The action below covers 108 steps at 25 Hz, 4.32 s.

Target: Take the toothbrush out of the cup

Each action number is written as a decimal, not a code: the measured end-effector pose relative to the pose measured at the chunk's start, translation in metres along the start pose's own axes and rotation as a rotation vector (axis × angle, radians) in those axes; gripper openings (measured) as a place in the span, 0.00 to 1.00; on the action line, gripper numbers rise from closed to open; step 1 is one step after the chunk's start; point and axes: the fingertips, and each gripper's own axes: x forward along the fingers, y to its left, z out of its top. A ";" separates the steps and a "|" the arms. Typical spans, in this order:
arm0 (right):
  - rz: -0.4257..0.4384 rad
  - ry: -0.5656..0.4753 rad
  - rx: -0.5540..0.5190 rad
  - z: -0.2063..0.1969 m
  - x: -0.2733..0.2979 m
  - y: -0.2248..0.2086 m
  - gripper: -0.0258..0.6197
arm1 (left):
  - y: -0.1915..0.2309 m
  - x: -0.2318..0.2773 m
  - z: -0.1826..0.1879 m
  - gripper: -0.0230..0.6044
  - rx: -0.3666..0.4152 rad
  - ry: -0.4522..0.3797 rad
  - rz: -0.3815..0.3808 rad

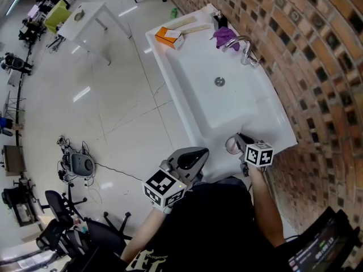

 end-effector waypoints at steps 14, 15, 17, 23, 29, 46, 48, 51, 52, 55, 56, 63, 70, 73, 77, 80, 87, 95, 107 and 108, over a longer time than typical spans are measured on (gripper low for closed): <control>0.041 -0.068 0.091 0.009 -0.013 0.004 0.04 | -0.008 0.000 -0.003 0.03 0.004 -0.001 -0.028; 0.039 -0.072 0.088 0.010 -0.014 0.005 0.04 | -0.008 -0.001 -0.003 0.03 0.005 -0.002 -0.031; 0.035 -0.087 0.081 0.015 -0.019 0.007 0.04 | -0.009 -0.002 -0.004 0.03 0.006 -0.005 -0.038; 0.033 -0.172 0.043 0.046 -0.040 0.024 0.04 | -0.008 -0.010 -0.005 0.03 0.013 -0.017 -0.058; 0.027 -0.284 -0.017 0.091 -0.075 0.051 0.04 | -0.008 -0.021 -0.003 0.03 0.027 -0.035 -0.094; -0.089 -0.433 -0.142 0.107 -0.141 0.123 0.04 | 0.007 -0.065 -0.016 0.03 0.046 -0.049 -0.194; -0.110 -0.432 -0.146 0.096 -0.145 0.134 0.04 | 0.008 -0.072 -0.019 0.03 0.052 -0.043 -0.213; -0.135 -0.440 -0.139 0.076 -0.151 0.154 0.04 | 0.009 -0.083 -0.026 0.03 0.059 -0.032 -0.250; -0.146 -0.441 -0.138 0.068 -0.153 0.160 0.04 | 0.009 -0.086 -0.029 0.03 0.062 -0.027 -0.266; -0.180 -0.434 -0.134 0.046 -0.157 0.173 0.04 | 0.007 -0.092 -0.038 0.03 0.076 -0.010 -0.315; -0.188 -0.433 -0.128 0.039 -0.158 0.176 0.04 | 0.006 -0.094 -0.040 0.03 0.083 -0.005 -0.329; -0.206 -0.490 -0.118 0.035 -0.175 0.198 0.04 | 0.007 -0.107 -0.042 0.03 0.093 -0.008 -0.357; -0.238 -0.559 -0.204 0.067 -0.200 0.203 0.04 | 0.000 -0.106 -0.043 0.03 0.087 -0.016 -0.343; -0.240 -0.569 -0.224 0.073 -0.213 0.198 0.04 | -0.006 -0.099 -0.039 0.03 0.086 -0.023 -0.329; -0.240 -0.585 -0.213 0.069 -0.233 0.181 0.04 | -0.026 -0.084 -0.037 0.03 0.101 -0.012 -0.327; -0.235 -0.583 -0.205 0.064 -0.248 0.166 0.04 | -0.046 -0.070 -0.037 0.03 0.110 -0.003 -0.330; -0.162 -0.560 -0.184 0.046 -0.260 0.148 0.04 | -0.087 -0.042 -0.040 0.03 0.126 0.018 -0.318; -0.037 -0.473 -0.192 0.025 -0.233 0.161 0.04 | -0.095 -0.035 -0.042 0.03 0.113 0.016 -0.255; 0.057 -0.350 -0.251 -0.003 -0.194 0.187 0.04 | -0.090 -0.041 -0.044 0.03 0.089 -0.010 -0.218; 0.059 -0.346 -0.256 -0.004 -0.193 0.188 0.04 | -0.090 -0.042 -0.043 0.03 0.089 -0.012 -0.218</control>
